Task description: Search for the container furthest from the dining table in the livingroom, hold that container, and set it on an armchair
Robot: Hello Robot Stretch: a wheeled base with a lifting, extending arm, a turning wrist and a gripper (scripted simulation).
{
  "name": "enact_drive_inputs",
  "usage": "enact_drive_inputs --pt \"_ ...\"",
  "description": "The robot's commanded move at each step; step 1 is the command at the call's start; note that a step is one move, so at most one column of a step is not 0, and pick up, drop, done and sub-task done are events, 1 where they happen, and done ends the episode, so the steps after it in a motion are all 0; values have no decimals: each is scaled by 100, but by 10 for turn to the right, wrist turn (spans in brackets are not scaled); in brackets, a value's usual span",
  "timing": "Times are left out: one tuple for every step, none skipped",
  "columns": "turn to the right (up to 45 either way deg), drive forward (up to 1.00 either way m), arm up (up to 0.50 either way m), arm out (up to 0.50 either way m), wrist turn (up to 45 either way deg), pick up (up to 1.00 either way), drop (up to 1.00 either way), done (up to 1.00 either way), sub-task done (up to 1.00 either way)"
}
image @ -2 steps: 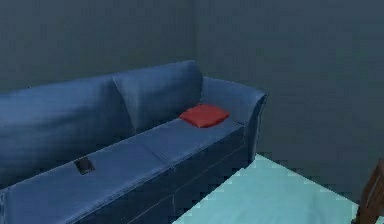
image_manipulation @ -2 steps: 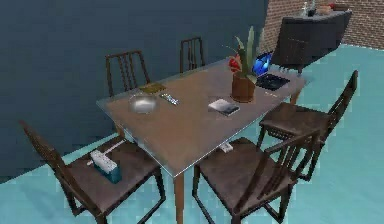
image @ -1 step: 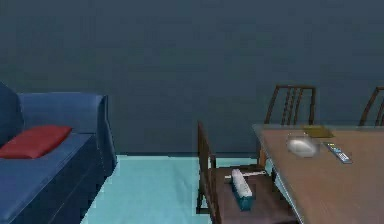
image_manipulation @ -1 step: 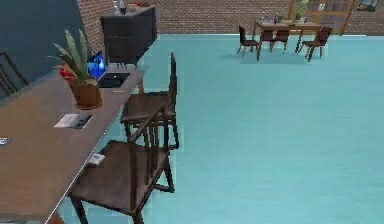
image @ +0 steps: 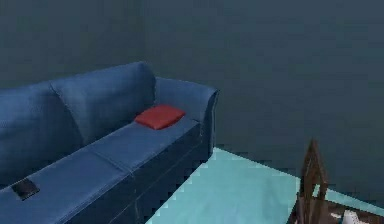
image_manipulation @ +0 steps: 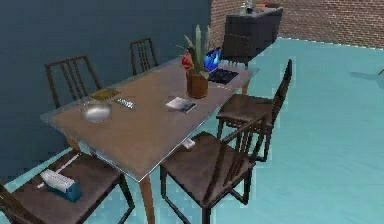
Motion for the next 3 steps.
enact_drive_inputs --pt "0 10 0 0 0 0 0 0 0" --pt "-330 0 0 0 0 0 0 0 0" --pt "0 0 50 0 0 0 0 0 0"
